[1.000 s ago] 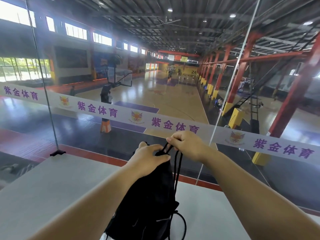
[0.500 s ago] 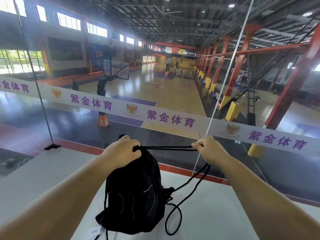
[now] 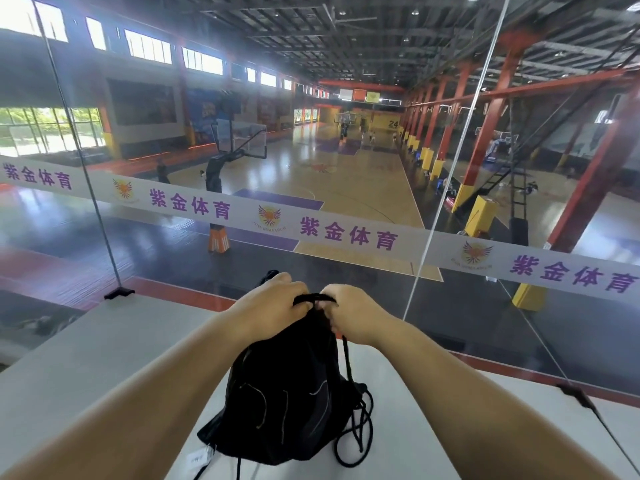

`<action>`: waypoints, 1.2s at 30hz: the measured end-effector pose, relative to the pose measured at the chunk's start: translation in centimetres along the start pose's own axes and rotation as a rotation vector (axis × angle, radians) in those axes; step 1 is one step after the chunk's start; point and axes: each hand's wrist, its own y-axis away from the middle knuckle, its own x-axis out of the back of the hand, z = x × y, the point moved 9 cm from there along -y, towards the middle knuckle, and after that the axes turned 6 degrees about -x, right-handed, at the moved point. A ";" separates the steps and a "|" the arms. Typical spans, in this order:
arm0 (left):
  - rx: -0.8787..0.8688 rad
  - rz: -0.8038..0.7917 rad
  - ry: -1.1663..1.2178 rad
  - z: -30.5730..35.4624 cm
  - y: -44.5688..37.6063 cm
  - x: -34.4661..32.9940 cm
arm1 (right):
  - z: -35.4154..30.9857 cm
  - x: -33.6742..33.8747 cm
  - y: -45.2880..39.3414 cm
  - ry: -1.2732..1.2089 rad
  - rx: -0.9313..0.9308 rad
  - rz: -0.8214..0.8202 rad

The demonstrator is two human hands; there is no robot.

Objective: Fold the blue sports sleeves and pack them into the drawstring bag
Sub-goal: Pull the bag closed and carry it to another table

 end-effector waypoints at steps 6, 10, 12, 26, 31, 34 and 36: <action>-0.028 0.023 -0.037 -1.5 0.7 0.4 | 1.2 1.6 1.4 0.133 0.045 -0.033; 0.019 0.055 -0.027 -2.7 1.0 0.6 | 2.9 3.0 1.7 0.098 0.020 0.010; 0.025 0.072 -0.026 -2.6 0.9 0.4 | 3.4 3.3 1.6 0.051 0.011 0.039; 0.153 0.070 0.109 -3.3 2.5 2.6 | -0.3 2.5 1.1 0.209 0.124 0.152; 0.124 0.094 0.234 -2.0 3.3 3.0 | -2.5 -1.4 0.1 0.398 0.158 0.116; 0.134 0.116 0.222 -1.8 3.9 3.4 | -3.4 -2.5 -0.4 0.347 0.177 0.171; 0.154 0.168 0.214 -2.2 4.4 4.1 | -3.2 -2.5 -0.6 0.262 0.161 0.201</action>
